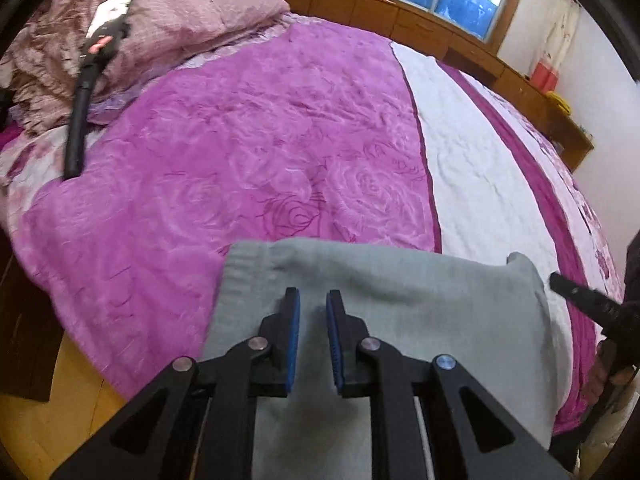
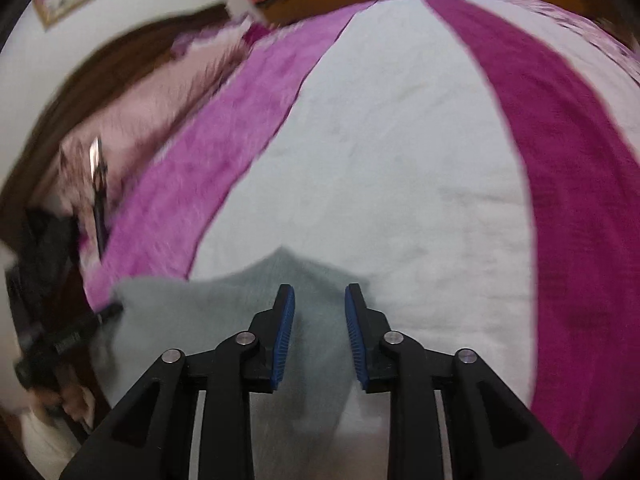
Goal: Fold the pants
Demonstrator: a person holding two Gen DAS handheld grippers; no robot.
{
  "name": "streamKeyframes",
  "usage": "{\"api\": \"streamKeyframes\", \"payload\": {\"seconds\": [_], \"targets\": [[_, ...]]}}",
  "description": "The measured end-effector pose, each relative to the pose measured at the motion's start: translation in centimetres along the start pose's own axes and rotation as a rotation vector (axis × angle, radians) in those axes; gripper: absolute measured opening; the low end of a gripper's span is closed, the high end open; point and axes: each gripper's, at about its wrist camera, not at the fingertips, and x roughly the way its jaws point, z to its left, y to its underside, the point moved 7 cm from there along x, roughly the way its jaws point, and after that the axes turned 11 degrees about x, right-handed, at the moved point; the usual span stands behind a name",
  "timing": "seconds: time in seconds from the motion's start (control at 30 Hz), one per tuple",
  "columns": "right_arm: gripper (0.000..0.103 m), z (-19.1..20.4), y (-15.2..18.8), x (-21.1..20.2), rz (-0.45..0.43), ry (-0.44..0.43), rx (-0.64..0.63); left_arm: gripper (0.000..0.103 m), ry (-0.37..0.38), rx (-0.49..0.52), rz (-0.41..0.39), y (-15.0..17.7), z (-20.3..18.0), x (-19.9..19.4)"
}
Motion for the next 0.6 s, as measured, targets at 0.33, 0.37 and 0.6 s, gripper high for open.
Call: {"api": "streamKeyframes", "payload": {"seconds": [0.33,0.37,0.6], "targets": [[0.041,-1.6,2.4,1.7,0.159,-0.113,0.158,0.014,-0.016,-0.011,0.02,3.8,-0.4,-2.5],[0.041,-1.3,2.7,2.4,0.175,-0.107,0.153,0.014,-0.02,-0.004,0.021,3.9,-0.5,-2.4],[0.041,-1.1,3.1,1.9,0.169,-0.06,0.147,0.015,-0.02,-0.037,0.032,4.1,-0.5,-2.8]]}}
